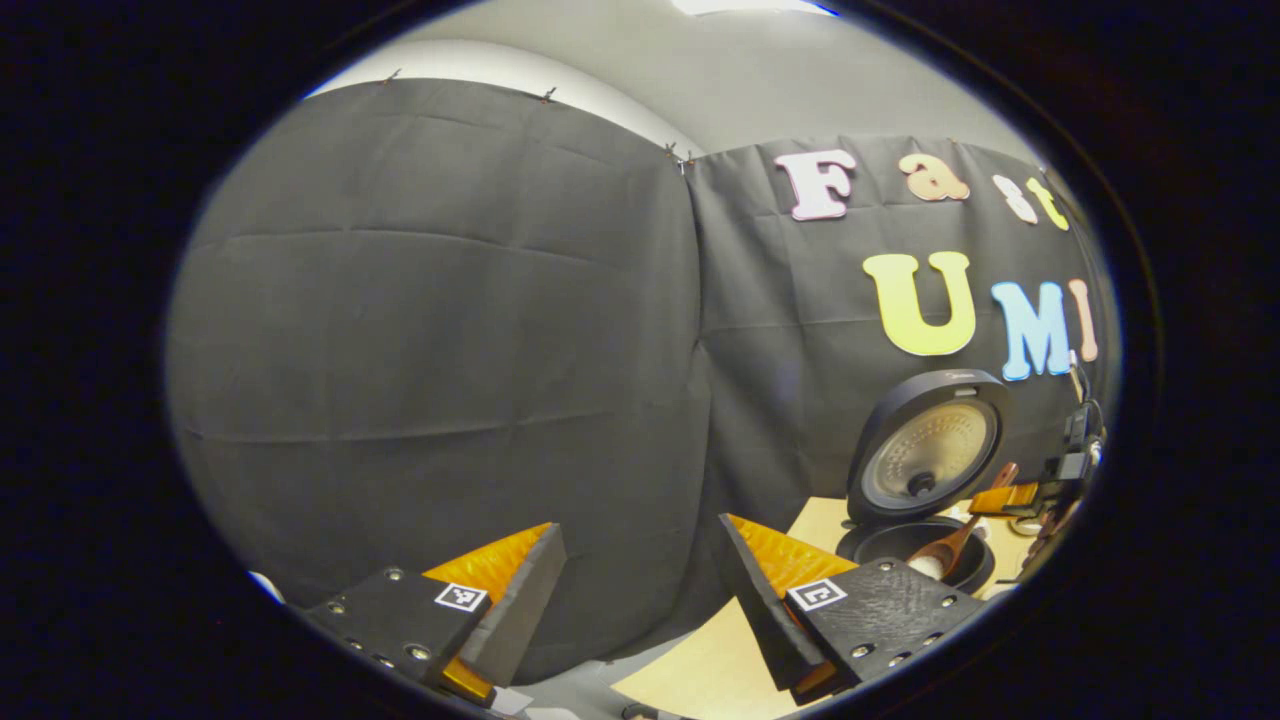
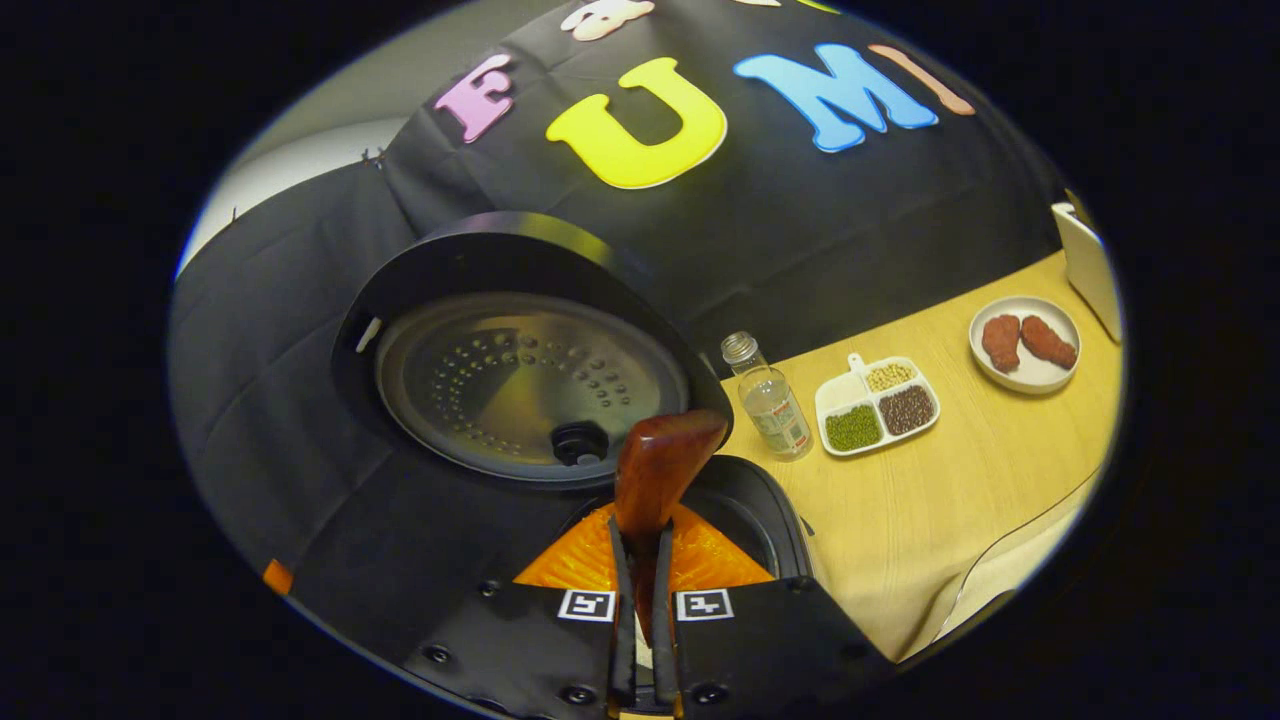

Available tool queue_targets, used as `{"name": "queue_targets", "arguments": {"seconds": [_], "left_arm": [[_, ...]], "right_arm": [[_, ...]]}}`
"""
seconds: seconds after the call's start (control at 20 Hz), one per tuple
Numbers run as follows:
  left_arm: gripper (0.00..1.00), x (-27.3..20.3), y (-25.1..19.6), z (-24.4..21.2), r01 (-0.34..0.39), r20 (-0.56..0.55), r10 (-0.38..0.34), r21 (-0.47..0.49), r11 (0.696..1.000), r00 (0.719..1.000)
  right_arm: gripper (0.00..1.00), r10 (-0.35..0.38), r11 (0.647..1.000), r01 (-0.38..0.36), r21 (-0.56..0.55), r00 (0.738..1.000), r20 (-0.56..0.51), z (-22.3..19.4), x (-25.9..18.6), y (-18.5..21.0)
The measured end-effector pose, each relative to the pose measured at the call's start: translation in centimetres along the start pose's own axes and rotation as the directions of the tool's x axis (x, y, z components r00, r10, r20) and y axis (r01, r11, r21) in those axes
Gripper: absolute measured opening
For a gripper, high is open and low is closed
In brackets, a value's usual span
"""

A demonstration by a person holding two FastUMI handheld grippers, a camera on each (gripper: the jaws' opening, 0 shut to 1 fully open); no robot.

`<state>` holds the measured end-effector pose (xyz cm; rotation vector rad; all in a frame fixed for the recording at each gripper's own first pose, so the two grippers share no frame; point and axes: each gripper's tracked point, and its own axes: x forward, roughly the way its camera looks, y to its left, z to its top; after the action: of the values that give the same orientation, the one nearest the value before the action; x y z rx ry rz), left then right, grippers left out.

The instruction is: Close the left gripper, press the button to open the rice cooker; take a wooden spoon from the chopstick holder with the right hand, scoop a spoonful of rice and pour it into the rice cooker, then put the wooden spoon back into the chopstick holder.

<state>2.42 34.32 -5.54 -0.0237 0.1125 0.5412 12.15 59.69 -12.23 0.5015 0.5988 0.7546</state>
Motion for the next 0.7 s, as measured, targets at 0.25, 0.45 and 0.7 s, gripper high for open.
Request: {"name": "queue_targets", "arguments": {"seconds": [0.25, 0.45, 0.7], "left_arm": [[0.92, 0.0, -0.2, 0.4, 0.017, 0.001, -0.017, -0.004, 1.0, 1.0], [0.92, 0.1, -0.4, 0.3, 0.026, -0.001, -0.026, -0.009, 1.0, 1.0], [0.92, 0.0, -0.2, 0.5, 0.019, -0.003, -0.02, -0.01, 1.0, 1.0]], "right_arm": [[0.08, 0.026, 0.978, -0.018, -0.206, 0.999, 0.037, 0.6, -0.6, 1.5], [0.08, 0.039, 0.917, -0.005, -0.398, 0.996, 0.077, 1.1, -1.3, 2.9], [0.08, 0.047, 0.822, 0.008, -0.57, 0.996, 0.081, 0.2, -1.1, 4.1]]}}
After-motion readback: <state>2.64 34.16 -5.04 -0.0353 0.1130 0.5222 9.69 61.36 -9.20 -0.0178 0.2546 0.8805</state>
